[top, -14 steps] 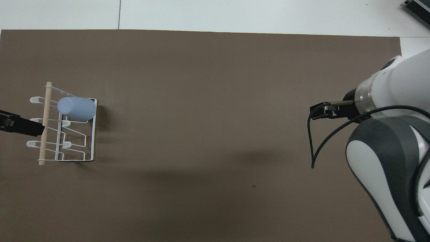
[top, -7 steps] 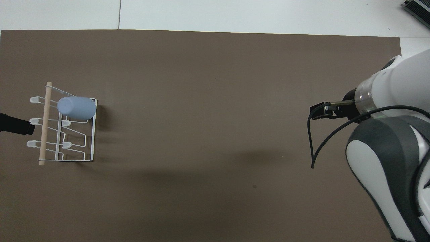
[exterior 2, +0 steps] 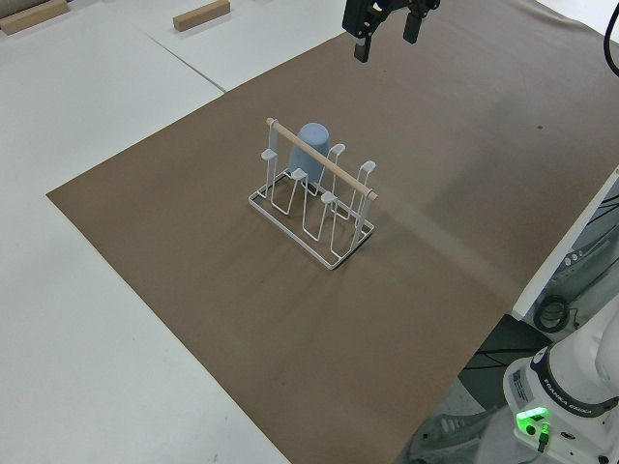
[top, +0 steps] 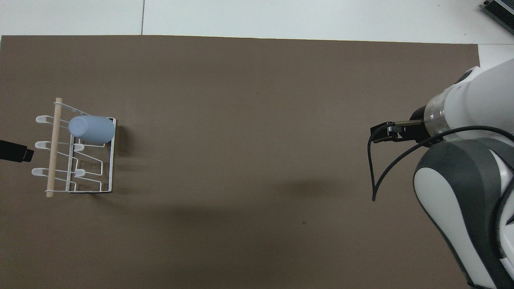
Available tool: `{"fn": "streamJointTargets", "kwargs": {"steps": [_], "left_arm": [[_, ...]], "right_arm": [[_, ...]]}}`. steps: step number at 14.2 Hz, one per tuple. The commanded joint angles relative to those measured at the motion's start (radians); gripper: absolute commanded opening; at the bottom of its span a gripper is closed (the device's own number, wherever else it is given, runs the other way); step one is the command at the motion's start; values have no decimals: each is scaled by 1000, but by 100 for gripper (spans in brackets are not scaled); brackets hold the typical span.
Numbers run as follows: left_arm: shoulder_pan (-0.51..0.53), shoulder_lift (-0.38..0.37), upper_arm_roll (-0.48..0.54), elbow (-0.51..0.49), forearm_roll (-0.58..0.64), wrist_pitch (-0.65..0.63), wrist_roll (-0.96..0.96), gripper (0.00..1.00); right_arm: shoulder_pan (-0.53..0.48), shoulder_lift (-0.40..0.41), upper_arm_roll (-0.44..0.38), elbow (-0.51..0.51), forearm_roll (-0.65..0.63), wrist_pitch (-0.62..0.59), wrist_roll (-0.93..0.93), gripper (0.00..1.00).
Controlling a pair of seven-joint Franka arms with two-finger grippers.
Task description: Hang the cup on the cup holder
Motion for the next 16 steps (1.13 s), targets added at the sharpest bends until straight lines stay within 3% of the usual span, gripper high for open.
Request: {"fn": "streamJointTargets", "kwargs": {"steps": [1, 3, 16], "left_arm": [[7, -12, -8, 1, -47, -13, -45, 100], [4, -7, -11, 5, -47, -11, -114, 100], [7, -16, -6, -16, -44, -14, -122, 100]], "right_arm": [[-19, -17, 10, -13, 19, 6, 2, 100], [-19, -17, 10, -13, 19, 6, 0, 100], [-19, -17, 10, -13, 19, 6, 0, 100]]}}
